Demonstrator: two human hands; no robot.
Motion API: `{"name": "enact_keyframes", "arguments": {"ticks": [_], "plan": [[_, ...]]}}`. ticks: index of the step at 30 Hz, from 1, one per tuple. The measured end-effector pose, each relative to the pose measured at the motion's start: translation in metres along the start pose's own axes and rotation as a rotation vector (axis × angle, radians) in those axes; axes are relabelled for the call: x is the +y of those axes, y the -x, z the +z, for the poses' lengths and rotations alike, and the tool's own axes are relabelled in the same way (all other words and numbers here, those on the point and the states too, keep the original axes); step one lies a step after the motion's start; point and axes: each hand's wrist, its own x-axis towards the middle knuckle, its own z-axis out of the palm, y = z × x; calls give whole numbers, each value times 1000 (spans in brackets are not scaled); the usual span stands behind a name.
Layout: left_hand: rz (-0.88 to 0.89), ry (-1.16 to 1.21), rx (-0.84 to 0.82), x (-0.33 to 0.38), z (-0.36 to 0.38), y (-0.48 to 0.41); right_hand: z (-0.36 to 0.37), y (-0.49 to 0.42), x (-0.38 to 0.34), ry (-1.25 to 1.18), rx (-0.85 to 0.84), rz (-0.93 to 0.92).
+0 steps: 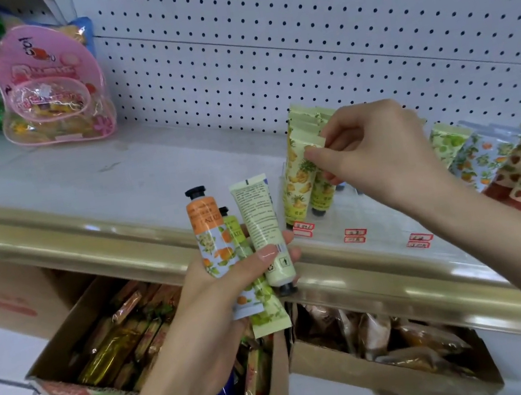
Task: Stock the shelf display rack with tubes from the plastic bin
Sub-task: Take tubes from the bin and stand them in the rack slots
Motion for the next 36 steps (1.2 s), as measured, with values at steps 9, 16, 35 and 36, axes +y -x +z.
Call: {"name": "enact_keyframes", "arguments": {"ticks": [9,16,35,36], "plan": [[5,-17,-19,16,14,22,-2,2,3,-17,-10,-4],[-16,-69,-77,15,15,28,-16,12,4,-150,-23,10],[-322,-41,-277,-45,103,54,-101,89,49,-763,-467,410],[-348,23,-322,-49,108,55,-107,89,53,-806,-454,420]]}}
